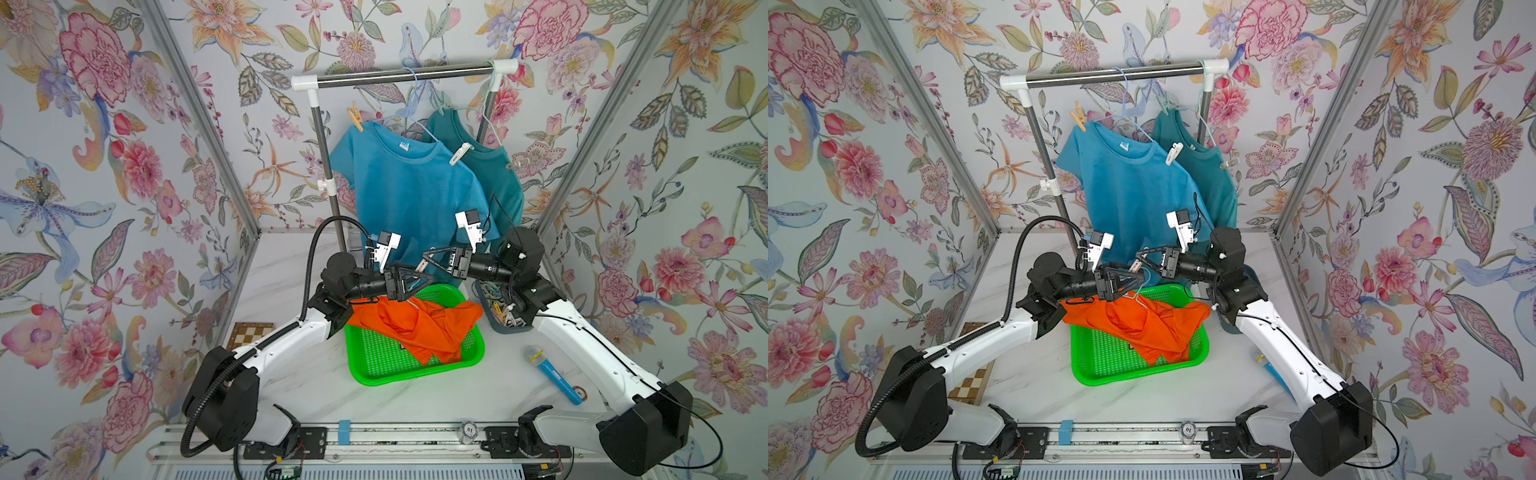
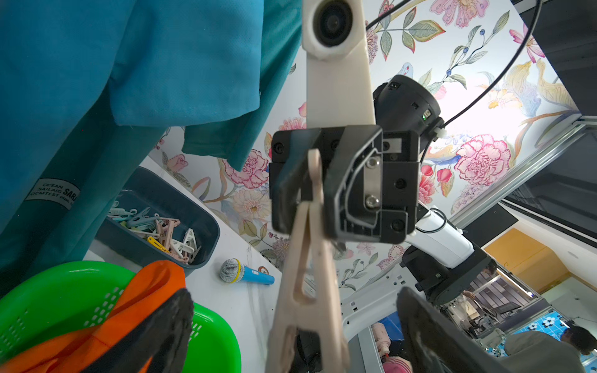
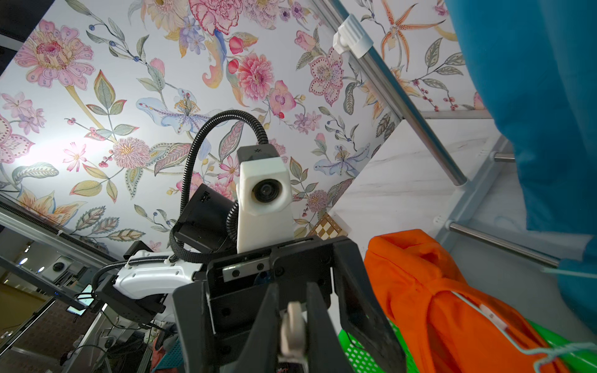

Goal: Use clothespins to secure the t-shirt on both sides of the hanger
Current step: Open the clothespin.

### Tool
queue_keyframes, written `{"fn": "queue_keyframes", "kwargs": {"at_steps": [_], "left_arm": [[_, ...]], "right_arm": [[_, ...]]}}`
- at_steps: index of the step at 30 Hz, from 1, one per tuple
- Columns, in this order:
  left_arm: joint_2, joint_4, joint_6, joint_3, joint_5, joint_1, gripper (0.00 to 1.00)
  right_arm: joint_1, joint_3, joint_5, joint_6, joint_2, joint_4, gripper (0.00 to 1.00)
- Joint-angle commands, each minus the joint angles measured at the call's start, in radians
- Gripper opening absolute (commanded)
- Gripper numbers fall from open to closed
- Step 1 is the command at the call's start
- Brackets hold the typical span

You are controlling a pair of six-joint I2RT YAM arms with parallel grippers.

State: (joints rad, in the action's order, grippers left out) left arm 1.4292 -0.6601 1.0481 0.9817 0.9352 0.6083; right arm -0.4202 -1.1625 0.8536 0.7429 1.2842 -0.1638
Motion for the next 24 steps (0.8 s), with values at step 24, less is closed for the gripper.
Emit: {"fn": "queue_keyframes", "kwargs": {"at_steps": [24], "left_arm": [[0.375, 0.973, -0.709, 0.435, -0.518, -0.009, 0.73]], "right_arm": [[0.221, 0.043, -0.026, -0.217, -0.312, 0.343, 0.04]]}}
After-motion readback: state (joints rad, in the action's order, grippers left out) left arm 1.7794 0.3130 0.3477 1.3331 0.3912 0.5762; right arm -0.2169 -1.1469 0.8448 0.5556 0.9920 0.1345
